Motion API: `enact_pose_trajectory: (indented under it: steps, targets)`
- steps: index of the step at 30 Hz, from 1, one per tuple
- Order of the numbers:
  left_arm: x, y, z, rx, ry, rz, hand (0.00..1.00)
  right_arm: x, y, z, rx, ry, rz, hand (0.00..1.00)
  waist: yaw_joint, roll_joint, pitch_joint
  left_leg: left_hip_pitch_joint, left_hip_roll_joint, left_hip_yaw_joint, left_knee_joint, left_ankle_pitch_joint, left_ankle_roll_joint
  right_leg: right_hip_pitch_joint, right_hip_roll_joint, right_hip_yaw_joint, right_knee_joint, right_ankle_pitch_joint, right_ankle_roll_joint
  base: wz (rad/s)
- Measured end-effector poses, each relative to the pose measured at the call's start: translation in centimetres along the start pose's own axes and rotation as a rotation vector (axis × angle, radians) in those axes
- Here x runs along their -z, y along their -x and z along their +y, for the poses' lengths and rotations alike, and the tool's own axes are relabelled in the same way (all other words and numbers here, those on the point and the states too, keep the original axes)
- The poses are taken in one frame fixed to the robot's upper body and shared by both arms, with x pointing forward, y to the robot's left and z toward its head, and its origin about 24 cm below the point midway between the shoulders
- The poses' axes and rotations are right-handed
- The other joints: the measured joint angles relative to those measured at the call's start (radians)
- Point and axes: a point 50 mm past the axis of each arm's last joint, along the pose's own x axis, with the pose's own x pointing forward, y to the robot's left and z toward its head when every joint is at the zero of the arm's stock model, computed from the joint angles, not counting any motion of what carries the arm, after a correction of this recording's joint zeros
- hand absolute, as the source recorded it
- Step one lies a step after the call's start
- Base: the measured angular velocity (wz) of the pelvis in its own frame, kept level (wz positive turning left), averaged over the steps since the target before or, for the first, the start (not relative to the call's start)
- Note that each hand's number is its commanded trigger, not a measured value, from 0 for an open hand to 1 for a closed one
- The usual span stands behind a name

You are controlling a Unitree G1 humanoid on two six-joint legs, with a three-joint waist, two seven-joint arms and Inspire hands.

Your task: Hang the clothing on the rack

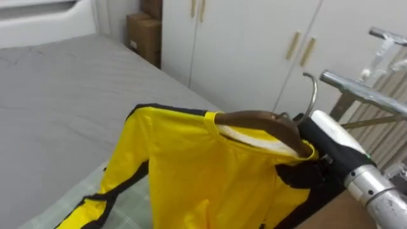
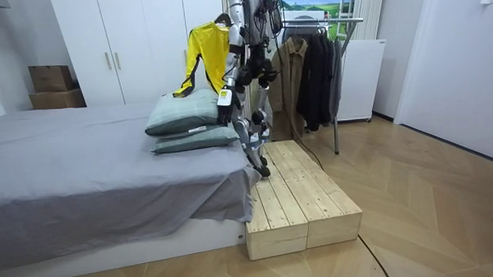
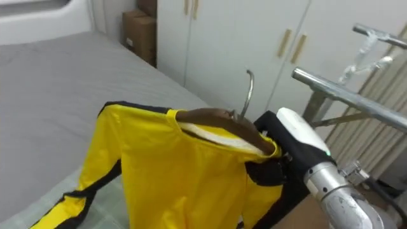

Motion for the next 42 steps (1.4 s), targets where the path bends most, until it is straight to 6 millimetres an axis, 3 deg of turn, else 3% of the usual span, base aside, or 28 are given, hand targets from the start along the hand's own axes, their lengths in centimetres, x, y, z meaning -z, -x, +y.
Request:
enact_pose_trajectory:
  steps: [1,2,4,5,6,7,12,13,14,15,16,17,18,19,20,24,29,33,39,42]
  targets:
    - [0.1,0.0,-0.1,0.001,0.002,0.006,0.0,-0.2,-0.2,0.2,-0.007,0.006,-0.006,1.0,0.02,0.003,-0.0007,0.001,-0.035,-0.052,-0.082,0.001,0.001,-0.005,0.022,0.072,-0.012,0.022,0.001,-1.22]
    - [0.1,0.0,-0.2,-0.003,0.006,0.008,0.0,-0.5,-0.5,0.3,-0.009,0.012,-0.016,1.0,0.022,0.005,0.0006,0.0,-0.047,-0.084,-0.122,0.002,0.003,-0.007,0.036,0.111,-0.021,0.034,0.002,-1.07]
    - [-0.1,0.1,-0.4,-0.007,0.023,0.009,0.0,-1.3,-1.0,0.7,-0.013,0.022,-0.047,1.0,0.02,0.021,0.0031,-0.022,-0.079,-0.187,-0.205,0.009,0.011,-0.013,0.088,0.236,-0.056,0.088,0.006,-0.81]
    - [-0.3,0.1,-0.5,-0.006,0.025,0.007,0.0,-1.4,-1.1,0.8,-0.012,0.025,-0.051,1.0,0.018,0.027,0.001,-0.028,-0.084,-0.209,-0.216,0.017,0.015,-0.018,0.098,0.257,-0.064,0.101,0.009,-0.71]
    - [-0.7,0.2,-0.6,-0.006,0.027,-0.001,0.0,-1.6,-1.2,1.1,-0.013,0.03,-0.054,1.0,0.018,0.034,0.0027,-0.037,-0.094,-0.221,-0.223,0.052,0.039,-0.032,0.114,0.291,-0.066,0.117,0.019,-0.67]
    - [-1.2,0.2,-0.6,-0.017,0.031,0.0,0.0,-1.7,-1.2,1.3,-0.02,0.031,-0.058,1.0,0.008,0.036,0.0036,-0.044,-0.091,-0.2,-0.221,0.078,0.037,-0.046,0.119,0.304,-0.066,0.127,0.026,-0.62]
    - [-3.2,0.4,-1.0,-0.046,0.049,-0.03,0.0,-1.5,-1.0,0.7,0.007,0.031,-0.044,1.0,-0.027,0.052,0.0024,-0.044,-0.082,-0.102,-0.223,0.071,0.065,-0.063,0.121,0.344,-0.08,0.143,0.061,-0.57]
    - [-3.4,0.4,-1.0,-0.047,0.051,-0.043,0.0,-1.7,-1.0,0.5,0.021,0.035,-0.05,1.0,-0.028,0.059,0.0015,-0.04,-0.07,-0.065,-0.227,0.071,0.067,-0.066,0.113,0.32,-0.099,0.151,0.083,-0.78]
    - [-3.4,0.4,-1.1,-0.047,0.05,-0.046,0.0,-1.8,-1.0,0.3,0.028,0.036,-0.053,1.0,-0.025,0.066,0.0034,-0.034,-0.059,-0.042,-0.231,0.072,0.066,-0.072,0.098,0.269,-0.095,0.149,0.089,-1.23]
    - [-3.3,0.5,-1.4,-0.042,0.043,-0.045,0.0,-2.0,-0.9,0.1,0.044,0.045,-0.058,1.0,-0.002,0.074,0.0076,-0.021,-0.045,0.022,-0.235,0.067,0.061,-0.117,0.037,0.104,-0.004,0.086,0.089,-1.12]
    - [-3.0,0.5,-1.5,-0.038,0.04,-0.034,0.0,-2.0,-0.9,0.0,0.048,0.052,-0.056,1.0,0.004,0.083,0.0086,-0.007,-0.042,0.044,-0.235,0.061,0.061,-0.131,-0.003,0.037,0.064,0.049,0.1,-1.26]
    - [-2.2,0.5,-1.8,-0.028,0.033,-0.006,0.0,-1.8,-0.6,0.1,0.05,0.063,-0.043,1.0,0.003,0.095,0.0044,0.019,-0.04,0.084,-0.243,0.049,0.059,-0.132,-0.088,-0.047,0.156,-0.007,0.125,-0.94]
    - [-1.6,0.4,-1.6,-0.027,0.036,0.011,0.0,-1.7,-0.6,0.3,0.054,0.062,-0.035,1.0,0.008,0.091,-0.0012,0.042,-0.039,0.116,-0.254,0.042,0.05,-0.118,-0.154,-0.101,0.198,-0.054,0.154,-1.0]
    - [-1.3,0.3,-1.3,-0.029,0.036,0.017,0.0,-1.7,-0.6,0.5,0.054,0.052,-0.036,1.0,0.014,0.08,-0.0025,0.055,-0.039,0.13,-0.25,0.035,0.038,-0.104,-0.177,-0.145,0.182,-0.075,0.168,-0.65]
    - [-1.3,0.3,-1.3,-0.027,0.034,0.016,0.0,-1.7,-0.6,0.5,0.053,0.05,-0.034,1.0,0.012,0.077,-0.0004,0.057,-0.035,0.13,-0.245,0.035,0.034,-0.099,-0.175,-0.153,0.165,-0.075,0.155,-0.33]
    - [-1.4,0.3,-1.4,-0.016,0.034,0.013,0.0,-1.5,-0.6,0.6,0.047,0.041,-0.022,1.0,0.019,0.078,-0.0013,0.055,-0.011,0.117,-0.257,0.046,0.004,-0.075,-0.113,-0.125,0.063,-0.028,0.104,-0.17]
    - [-1.4,0.3,-1.3,-0.019,0.048,0.017,0.0,-1.3,-0.6,0.7,0.041,0.036,-0.017,1.0,0.014,0.076,-0.0025,0.063,-0.005,0.128,-0.272,0.047,-0.003,-0.068,-0.094,-0.117,0.039,-0.019,0.104,-0.09]
    - [-1.4,0.3,-1.2,-0.033,0.051,0.018,0.0,-1.4,-0.5,0.4,0.034,0.033,-0.021,1.0,0.01,0.064,-0.0083,0.063,-0.003,0.133,-0.282,0.048,-0.003,-0.061,-0.087,-0.117,0.018,-0.005,0.099,-0.04]
    - [-1.4,0.3,-1.1,-0.041,0.05,0.018,0.0,-1.7,-0.5,0.4,0.029,0.014,-0.036,1.0,0.009,0.043,-0.0034,0.072,-0.002,0.142,-0.287,0.048,-0.003,-0.051,-0.08,-0.101,-0.014,0.012,0.101,-0.09]
    - [-1.4,0.3,-1.1,-0.05,0.051,0.018,0.0,-1.8,-0.5,0.3,0.032,0.016,-0.044,1.0,0.008,0.032,-0.0059,0.071,-0.002,0.146,-0.287,0.048,-0.003,-0.052,-0.079,-0.099,-0.016,0.016,0.099,-0.04]
